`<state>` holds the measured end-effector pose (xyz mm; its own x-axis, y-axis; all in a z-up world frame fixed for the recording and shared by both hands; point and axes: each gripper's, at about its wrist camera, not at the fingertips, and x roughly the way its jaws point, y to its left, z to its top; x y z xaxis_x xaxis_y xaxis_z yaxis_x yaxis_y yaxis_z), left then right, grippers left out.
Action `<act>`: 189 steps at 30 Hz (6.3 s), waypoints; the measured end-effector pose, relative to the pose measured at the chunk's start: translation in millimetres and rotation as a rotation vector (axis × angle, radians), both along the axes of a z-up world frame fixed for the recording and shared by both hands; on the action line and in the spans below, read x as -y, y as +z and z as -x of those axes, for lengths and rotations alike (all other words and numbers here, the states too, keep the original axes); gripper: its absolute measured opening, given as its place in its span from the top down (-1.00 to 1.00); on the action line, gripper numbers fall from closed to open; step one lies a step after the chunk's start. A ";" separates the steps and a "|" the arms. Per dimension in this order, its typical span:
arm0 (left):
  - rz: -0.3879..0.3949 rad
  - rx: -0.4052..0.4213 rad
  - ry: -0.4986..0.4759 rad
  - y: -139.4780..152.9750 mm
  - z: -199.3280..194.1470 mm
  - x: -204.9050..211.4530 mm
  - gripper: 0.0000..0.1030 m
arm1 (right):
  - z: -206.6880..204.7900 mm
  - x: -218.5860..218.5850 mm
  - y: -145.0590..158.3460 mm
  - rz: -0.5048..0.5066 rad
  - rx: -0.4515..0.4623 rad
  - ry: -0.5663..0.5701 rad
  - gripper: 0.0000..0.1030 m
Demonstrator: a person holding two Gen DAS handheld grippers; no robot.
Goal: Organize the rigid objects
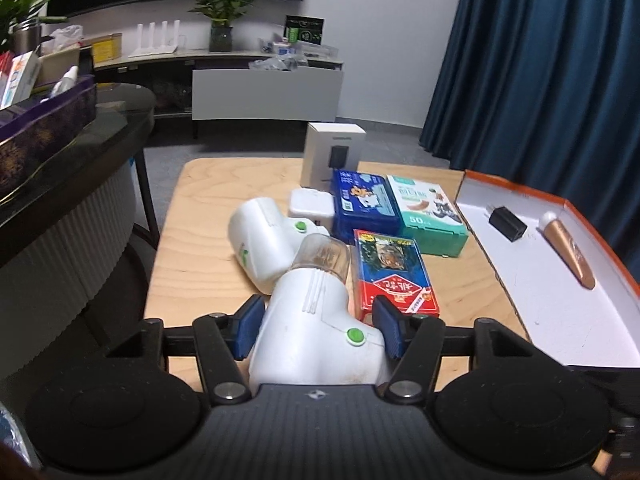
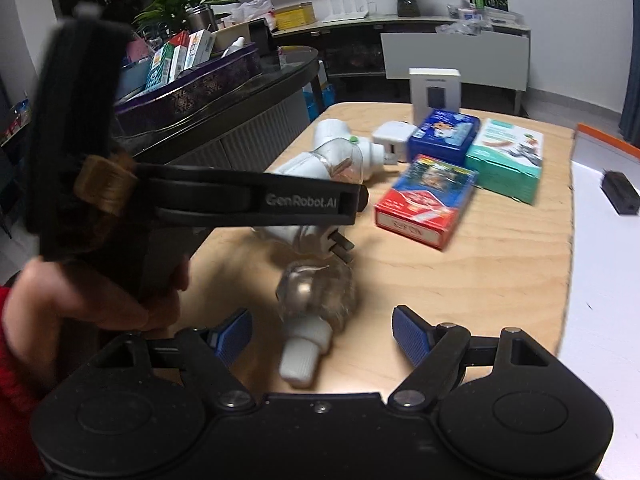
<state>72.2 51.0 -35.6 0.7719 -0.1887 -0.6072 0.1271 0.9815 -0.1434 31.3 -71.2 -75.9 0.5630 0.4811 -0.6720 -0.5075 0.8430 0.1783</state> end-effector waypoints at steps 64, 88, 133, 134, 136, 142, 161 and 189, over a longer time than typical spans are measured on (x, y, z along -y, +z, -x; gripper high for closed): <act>0.043 0.148 -0.157 76.2 41.5 195.1 -0.18 | 38.7 260.7 77.5 -0.054 0.263 -0.556 -0.20; 0.027 0.158 -0.156 78.3 48.2 195.9 -0.18 | 43.3 256.6 82.3 -0.029 0.276 -0.543 -0.20; 0.042 0.145 -0.151 72.3 47.1 193.2 -0.18 | 44.4 251.4 81.6 -0.023 0.267 -0.529 -0.20; 0.043 0.144 -0.151 72.0 47.1 193.2 -0.18 | 44.2 251.0 81.0 -0.022 0.266 -0.528 -0.20; 0.044 0.143 -0.151 71.5 47.2 192.3 -0.18 | 44.0 251.6 80.2 -0.022 0.265 -0.527 -0.20; 0.049 0.138 -0.150 70.7 46.0 192.0 -0.18 | 44.3 251.1 79.9 -0.021 0.265 -0.525 -0.20; 0.055 0.132 -0.147 69.0 45.9 189.5 -0.18 | 44.9 245.4 68.3 -0.017 0.249 -0.515 -0.20; 0.049 0.102 -0.147 59.4 39.8 190.0 -0.18 | 38.1 248.1 56.8 -0.014 0.220 -0.521 -0.20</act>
<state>32.4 -139.0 23.8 0.7907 -0.3316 -0.5146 0.2854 0.9433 -0.1692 -6.8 -319.3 -19.1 0.8547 0.1104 -0.5072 -0.0518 0.9904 0.1284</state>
